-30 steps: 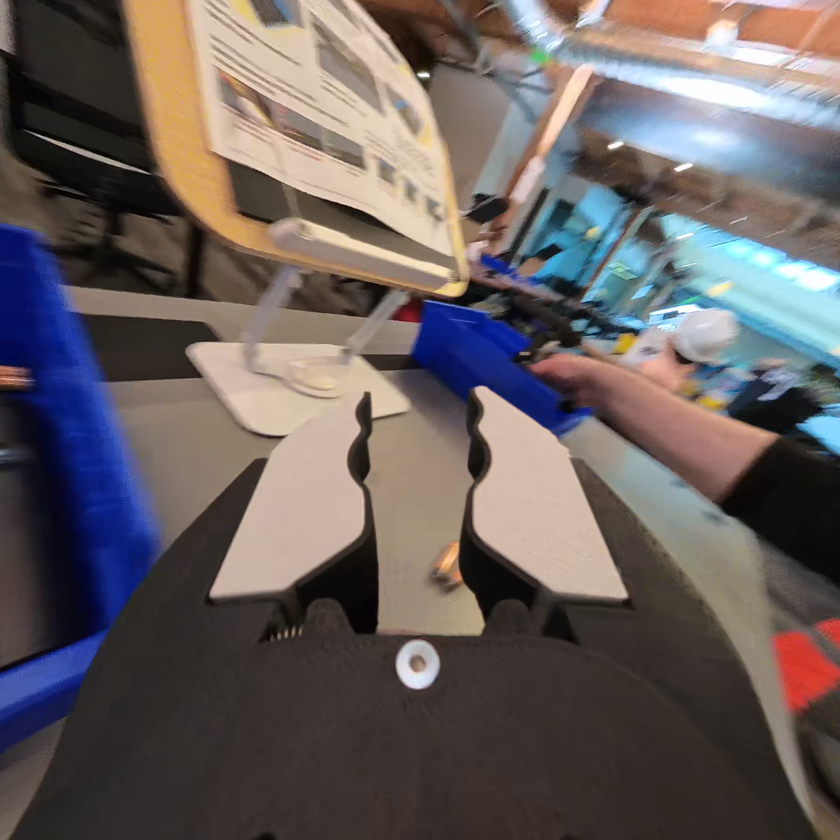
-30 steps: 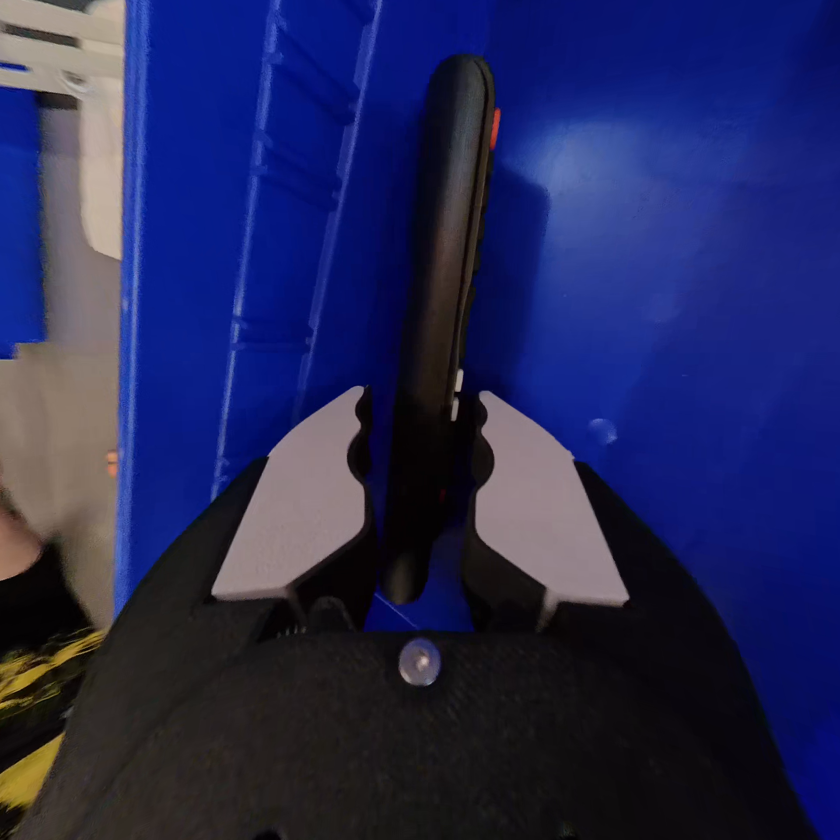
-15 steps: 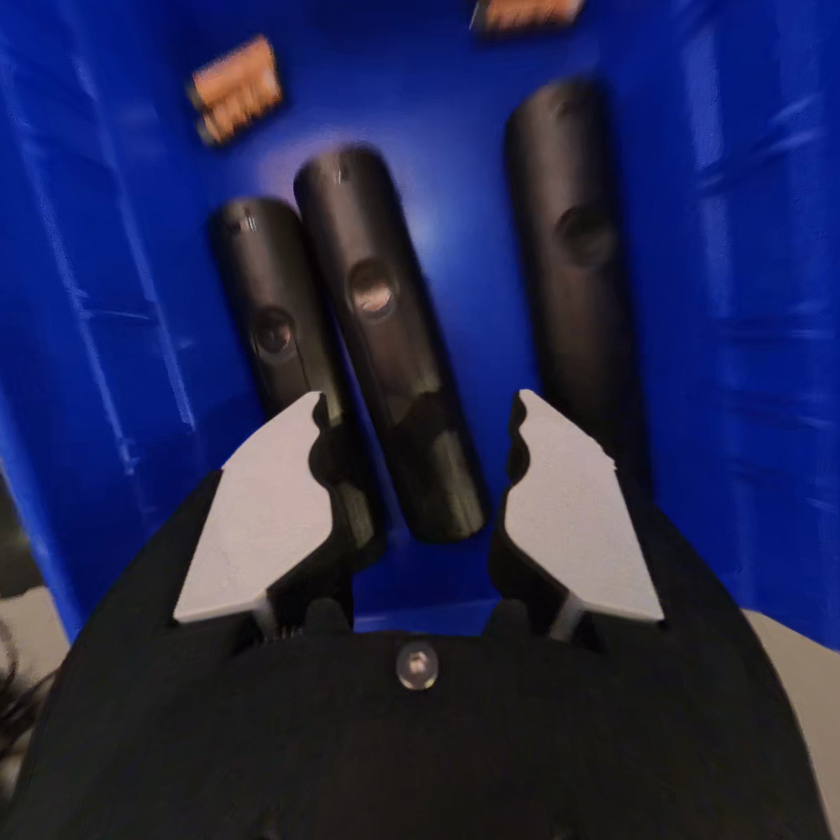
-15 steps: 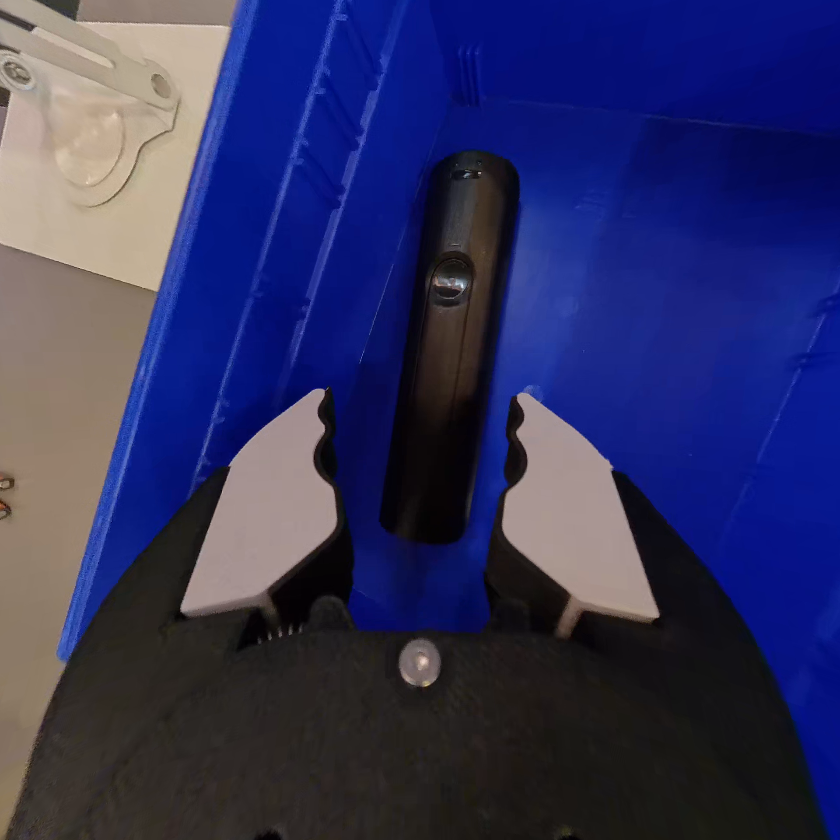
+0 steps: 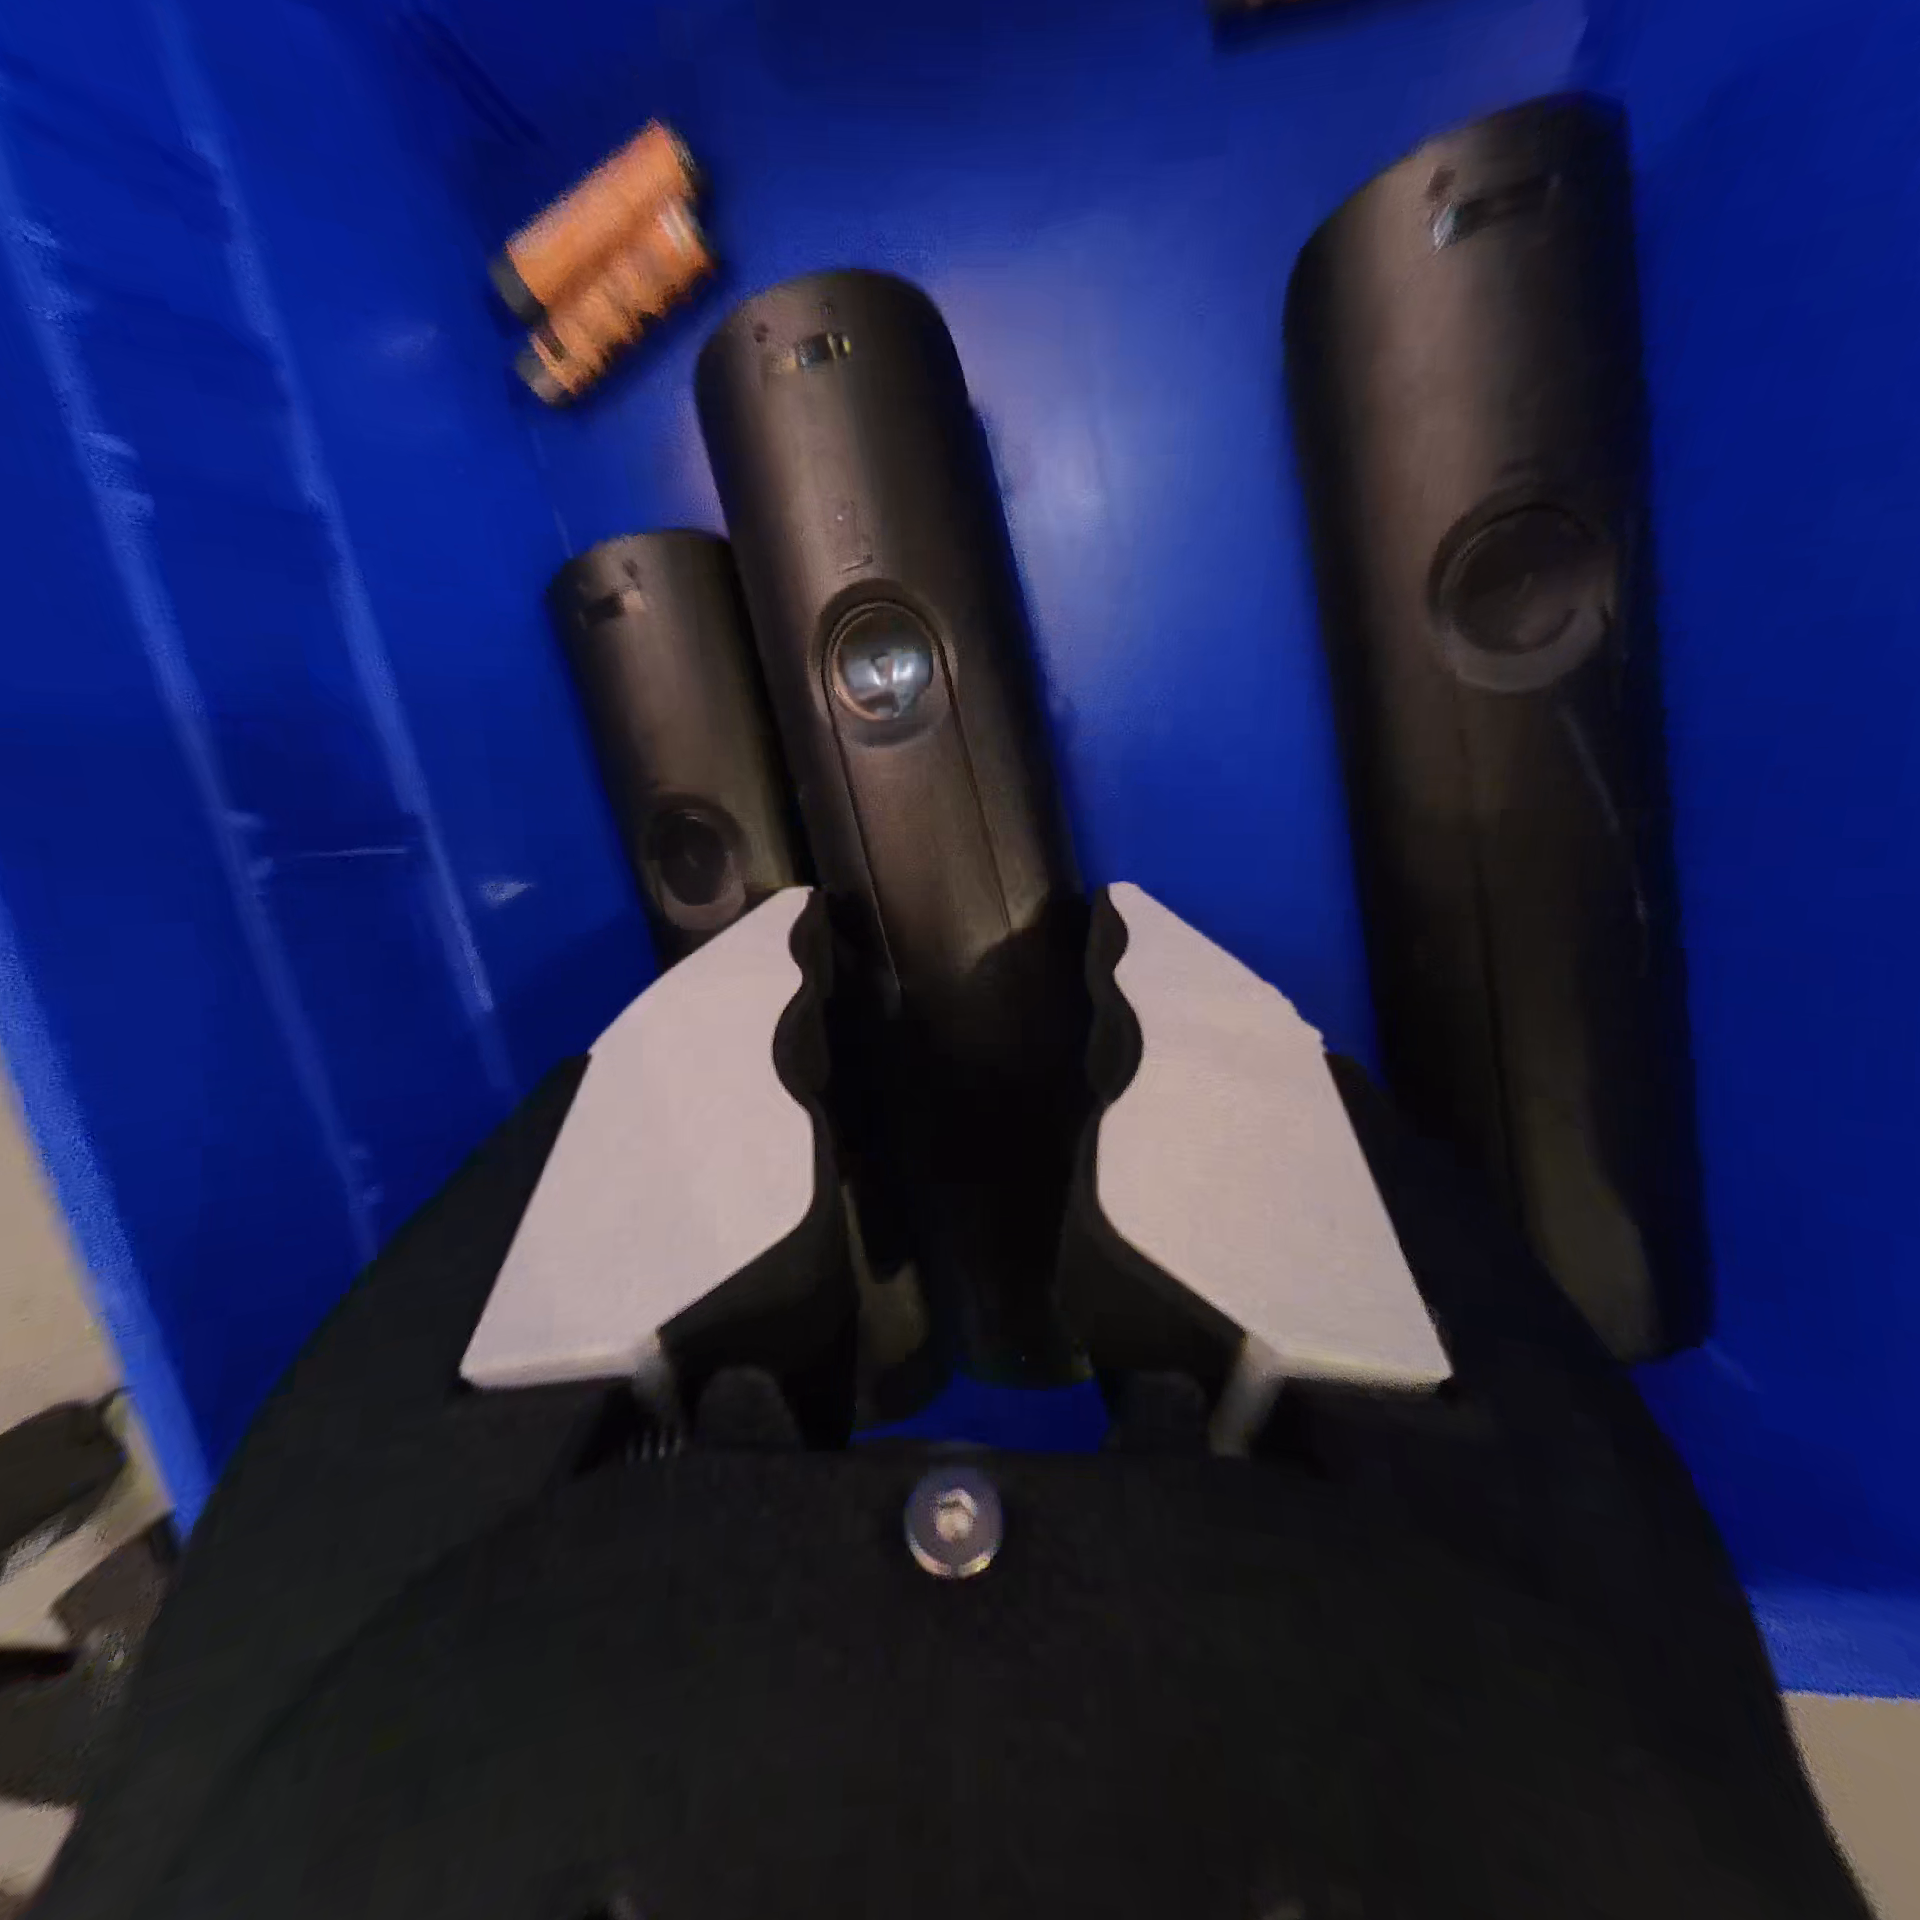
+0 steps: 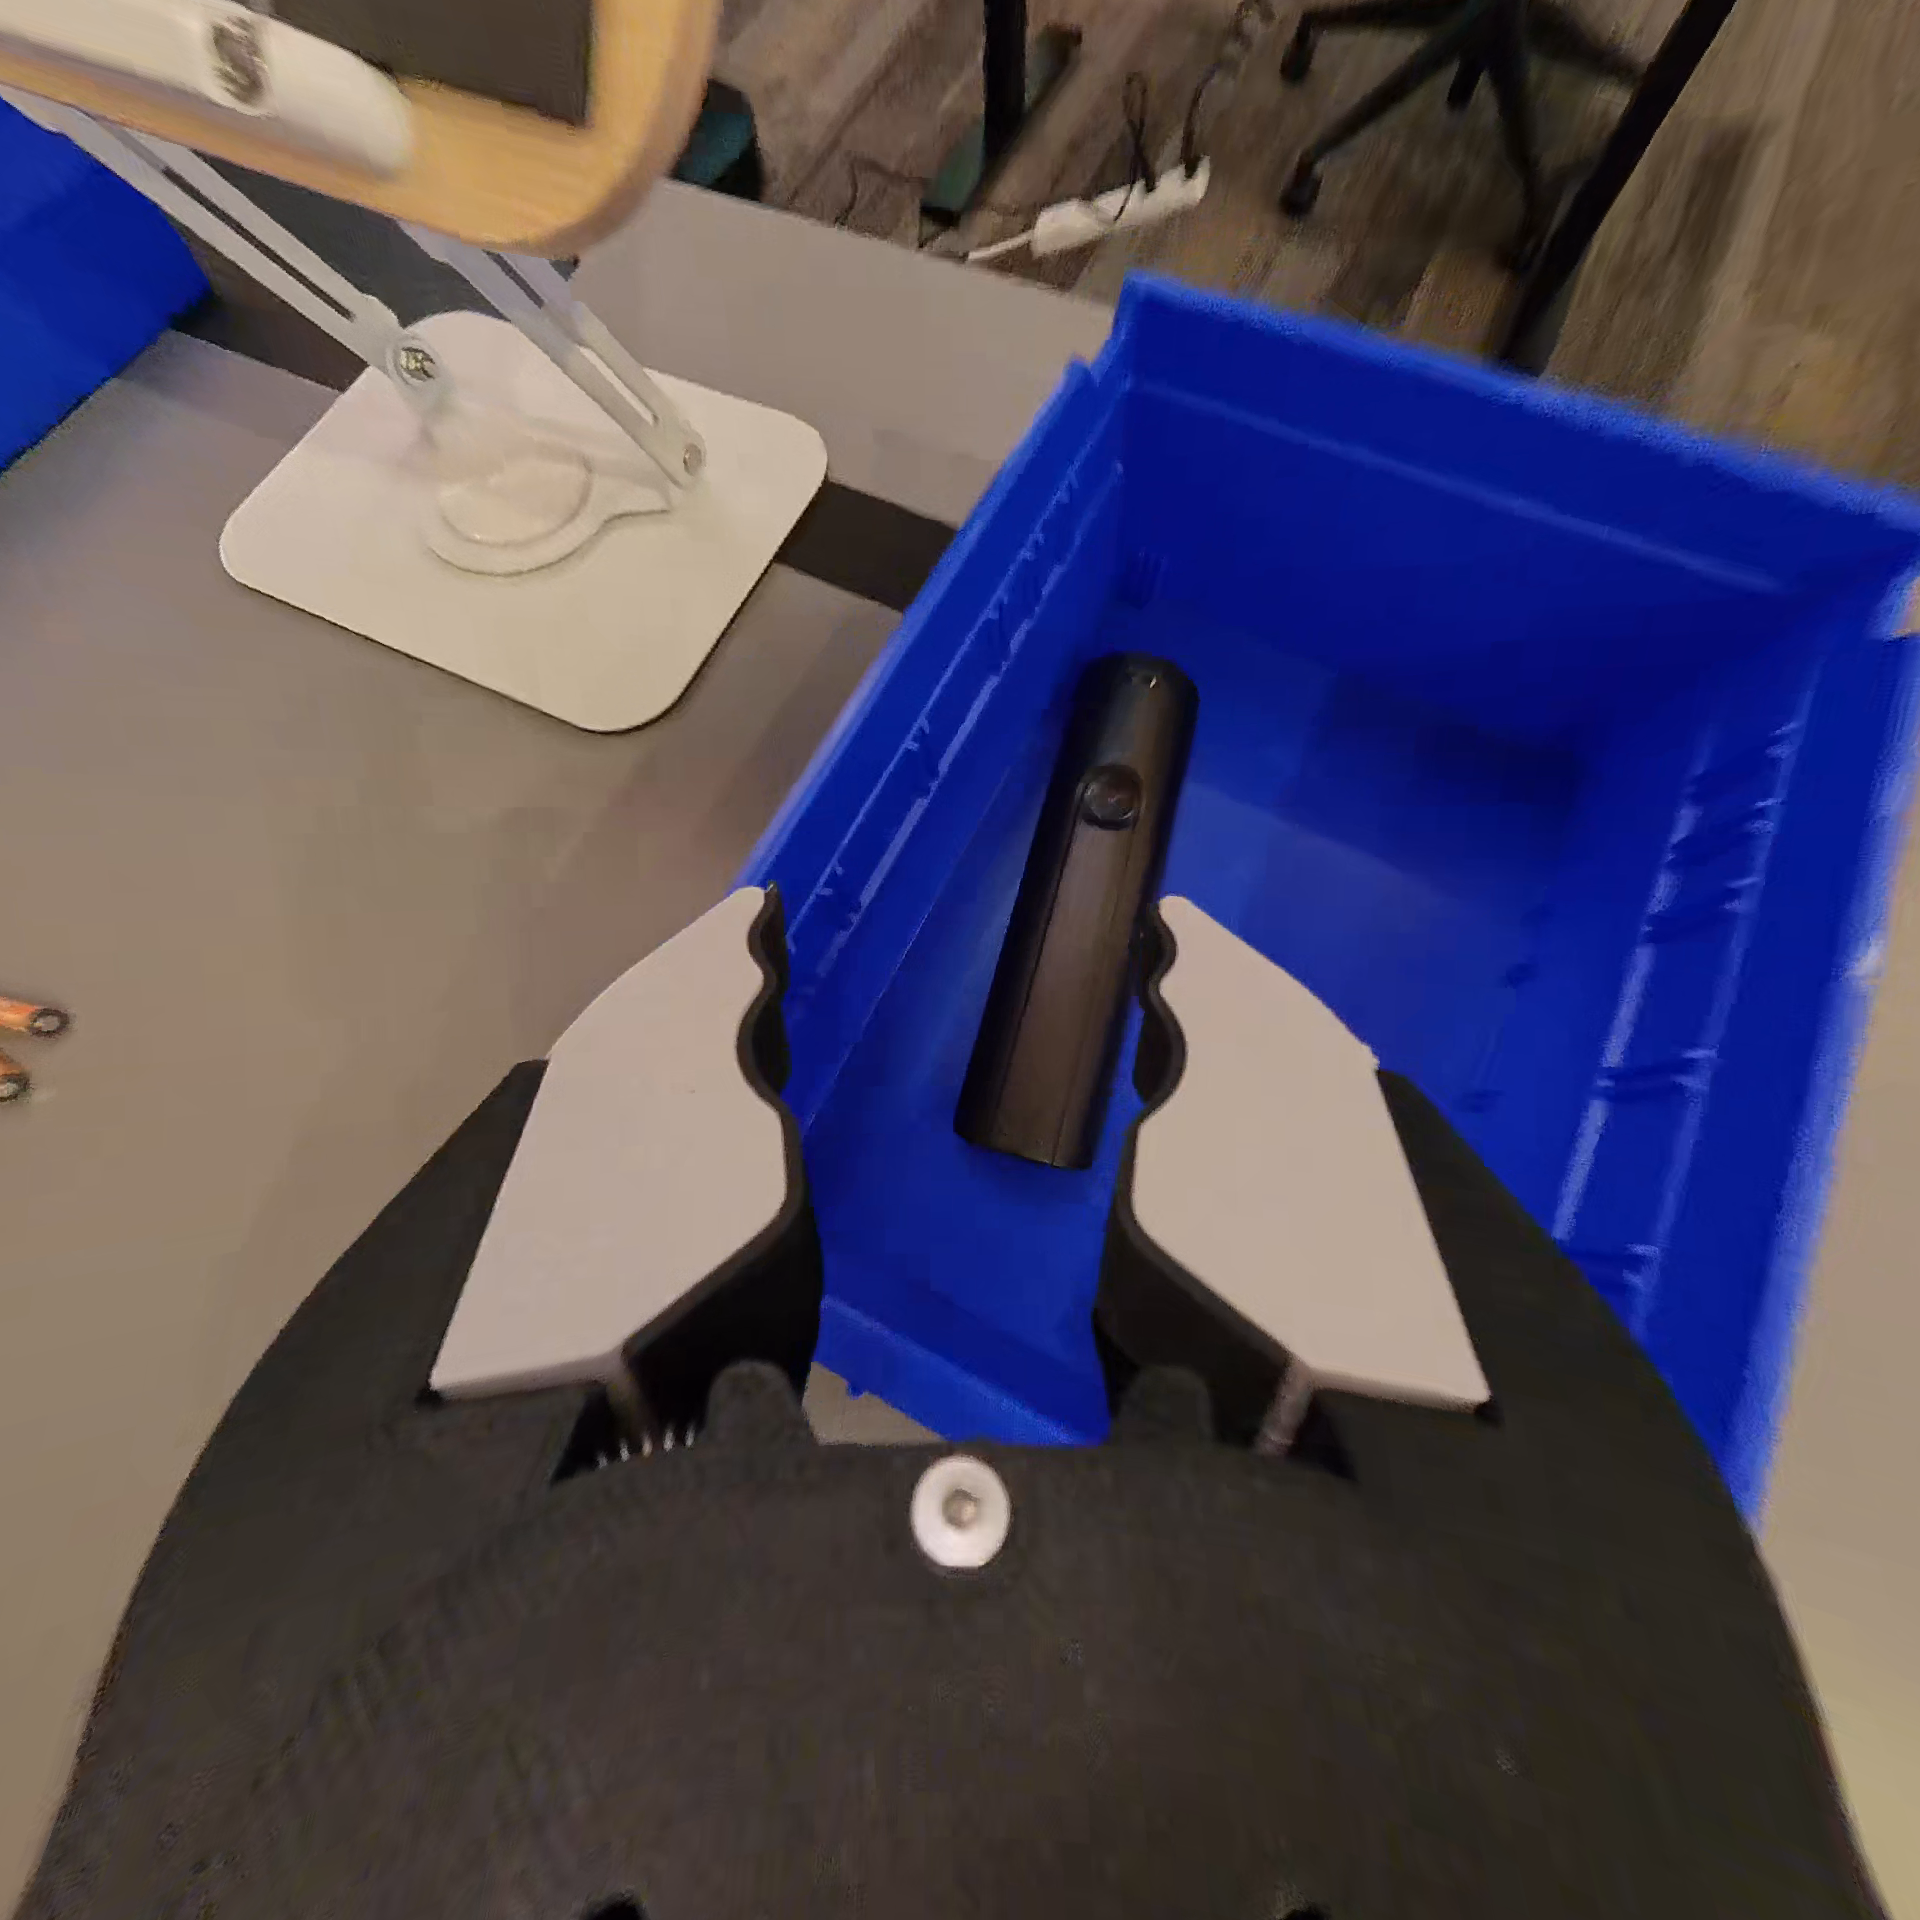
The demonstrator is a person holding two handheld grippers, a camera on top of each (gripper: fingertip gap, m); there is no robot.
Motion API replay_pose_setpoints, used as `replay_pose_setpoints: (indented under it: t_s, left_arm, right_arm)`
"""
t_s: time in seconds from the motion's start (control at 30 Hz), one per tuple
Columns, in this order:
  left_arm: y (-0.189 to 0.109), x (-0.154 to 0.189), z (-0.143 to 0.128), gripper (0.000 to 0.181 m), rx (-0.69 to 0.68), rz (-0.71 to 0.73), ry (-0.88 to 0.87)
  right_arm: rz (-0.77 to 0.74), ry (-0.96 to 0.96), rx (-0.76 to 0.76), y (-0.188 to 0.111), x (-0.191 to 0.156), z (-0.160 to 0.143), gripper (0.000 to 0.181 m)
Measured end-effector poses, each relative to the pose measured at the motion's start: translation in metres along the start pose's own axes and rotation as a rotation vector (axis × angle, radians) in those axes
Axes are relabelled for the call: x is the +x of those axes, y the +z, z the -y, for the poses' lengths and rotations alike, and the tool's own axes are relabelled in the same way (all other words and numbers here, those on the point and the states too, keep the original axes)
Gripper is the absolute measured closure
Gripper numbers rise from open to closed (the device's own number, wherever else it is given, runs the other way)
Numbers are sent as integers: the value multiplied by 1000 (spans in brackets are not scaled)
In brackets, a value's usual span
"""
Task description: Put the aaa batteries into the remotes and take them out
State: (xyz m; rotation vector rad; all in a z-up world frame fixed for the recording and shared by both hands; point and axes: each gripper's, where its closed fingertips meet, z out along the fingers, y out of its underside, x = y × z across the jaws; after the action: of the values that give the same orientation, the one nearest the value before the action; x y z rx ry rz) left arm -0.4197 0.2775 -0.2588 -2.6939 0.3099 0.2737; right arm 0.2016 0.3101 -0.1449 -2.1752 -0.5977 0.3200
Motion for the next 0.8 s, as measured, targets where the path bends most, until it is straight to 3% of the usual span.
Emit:
replay_pose_setpoints:
  t_s: [0.1, 0.17, 0.3, 0.4, 0.47, 0.63, 0.67, 0.73, 0.8]
  left_arm:
    - [-36, -9, 14, 132, 184, 72, -16]
    - [-73, -1, 26, 133, 352, 70, -4]
    - [-154, 51, 38, 134, 659, 55, 70]
    - [-200, 120, 38, 134, 831, -2, 159]
    - [-222, 169, 33, 133, 915, -52, 226]
    - [-236, 268, 13, 134, 993, -138, 356]
    - [-236, 279, 11, 134, 1008, -139, 372]
    - [-238, 289, 10, 134, 1042, -162, 348]
    - [-238, 296, 6, 134, 1040, -240, 352]
  right_arm:
    - [-41, -114, 124, -32, -24, 27, 119]
    - [24, -179, 227, -51, -67, 47, 120]
    - [442, -173, 348, -59, -201, 64, 119]
    - [802, -67, 377, -47, -295, 64, 114]
    - [984, 37, 358, -36, -336, 63, 111]
    - [1154, 188, 374, -15, -378, 68, 110]
    - [1175, 198, 365, -14, -380, 67, 116]
    - [1171, 176, 339, -10, -378, 60, 150]
    - [1174, 142, 290, -10, -373, 51, 153]
